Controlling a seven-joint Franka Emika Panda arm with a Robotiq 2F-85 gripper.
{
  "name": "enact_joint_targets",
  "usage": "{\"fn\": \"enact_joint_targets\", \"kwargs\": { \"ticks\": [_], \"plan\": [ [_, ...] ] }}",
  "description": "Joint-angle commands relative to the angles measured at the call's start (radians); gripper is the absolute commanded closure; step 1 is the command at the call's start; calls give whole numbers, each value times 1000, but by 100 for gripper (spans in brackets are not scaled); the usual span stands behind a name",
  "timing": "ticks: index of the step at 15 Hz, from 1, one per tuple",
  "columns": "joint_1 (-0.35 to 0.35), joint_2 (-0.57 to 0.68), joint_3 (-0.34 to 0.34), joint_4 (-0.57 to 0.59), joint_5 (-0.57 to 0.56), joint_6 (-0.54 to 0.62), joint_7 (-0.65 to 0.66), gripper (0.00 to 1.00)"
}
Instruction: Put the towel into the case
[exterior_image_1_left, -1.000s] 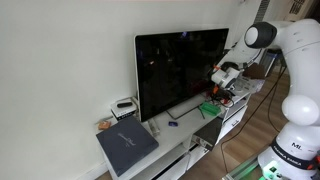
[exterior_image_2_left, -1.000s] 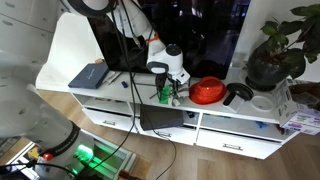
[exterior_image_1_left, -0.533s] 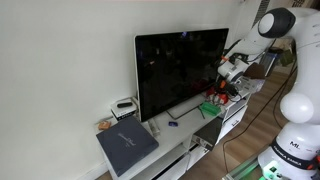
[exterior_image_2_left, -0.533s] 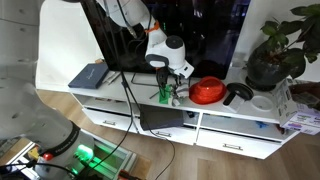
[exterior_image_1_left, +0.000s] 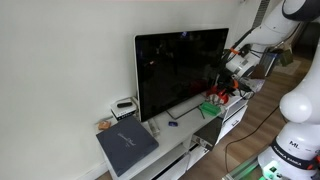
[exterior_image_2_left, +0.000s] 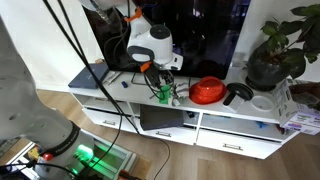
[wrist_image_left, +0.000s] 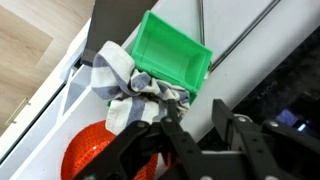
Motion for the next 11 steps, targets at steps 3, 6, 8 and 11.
{"fn": "enact_joint_targets", "kwargs": {
  "ticks": [3,6,8,11],
  "plan": [
    [-1,-193,-24,-226,-172,-16,-159,12],
    [-25,-222,-40,-276,-229,20,-305,0],
    [-10,-178,-34,-240,-196,15,-258,2],
    [-16,-189,-40,-250,-201,16,-295,0]
  ]
}}
